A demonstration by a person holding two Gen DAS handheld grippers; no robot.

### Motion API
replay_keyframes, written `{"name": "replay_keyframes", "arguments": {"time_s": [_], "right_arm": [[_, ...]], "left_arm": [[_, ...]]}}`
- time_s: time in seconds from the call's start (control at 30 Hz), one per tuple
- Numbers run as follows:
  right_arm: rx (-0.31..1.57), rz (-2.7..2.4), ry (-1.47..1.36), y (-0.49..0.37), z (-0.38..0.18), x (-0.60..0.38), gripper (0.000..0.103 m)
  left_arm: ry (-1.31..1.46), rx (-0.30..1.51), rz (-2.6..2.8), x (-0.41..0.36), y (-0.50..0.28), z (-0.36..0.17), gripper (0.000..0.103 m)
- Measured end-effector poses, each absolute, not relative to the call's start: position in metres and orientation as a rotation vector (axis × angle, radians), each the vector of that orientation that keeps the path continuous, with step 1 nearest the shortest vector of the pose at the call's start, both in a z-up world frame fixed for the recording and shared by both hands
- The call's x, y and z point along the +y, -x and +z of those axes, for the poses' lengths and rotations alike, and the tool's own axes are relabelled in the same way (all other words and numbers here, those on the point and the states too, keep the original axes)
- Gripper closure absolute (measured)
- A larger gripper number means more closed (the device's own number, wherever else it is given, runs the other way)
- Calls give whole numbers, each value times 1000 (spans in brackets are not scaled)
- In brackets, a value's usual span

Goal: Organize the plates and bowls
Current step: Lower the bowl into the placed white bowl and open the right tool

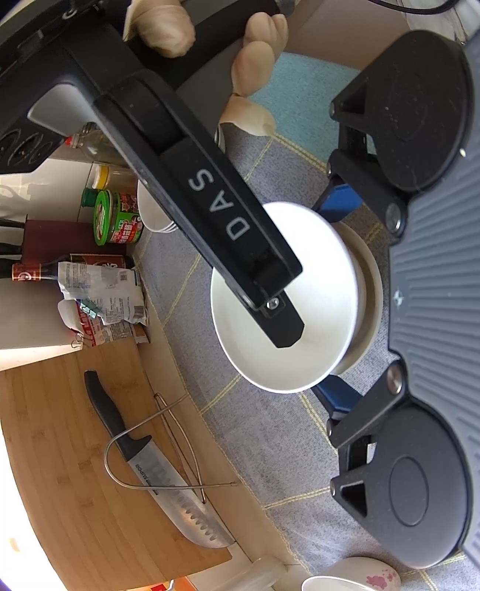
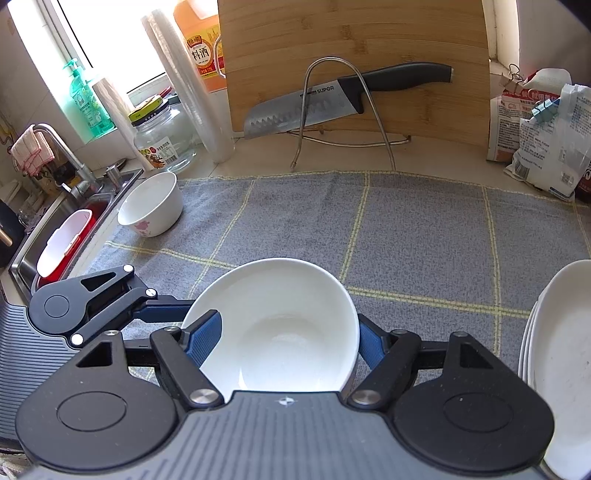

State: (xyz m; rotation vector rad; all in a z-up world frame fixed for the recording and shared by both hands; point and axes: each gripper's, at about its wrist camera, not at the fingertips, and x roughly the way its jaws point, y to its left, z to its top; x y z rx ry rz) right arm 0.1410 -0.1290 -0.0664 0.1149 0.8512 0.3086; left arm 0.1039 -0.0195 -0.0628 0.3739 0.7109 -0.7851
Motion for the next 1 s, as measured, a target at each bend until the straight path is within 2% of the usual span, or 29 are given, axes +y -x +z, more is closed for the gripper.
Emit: {"name": "replay_keyframes", "arguments": {"time_s": [0.43,0.67,1.0], "right_arm": [[847,303,-114,-141,-66,-129,21],[818,301,-115,-137,-61,-130,4],[785,278,-131,-133,-54,-133,1]], "left_arm": [[-375,698,-775,-18,-100,-61,9],[-374,645,-789,-8,-90,-43,7],[-336,628,-679,17,-104,-43,4]]}}
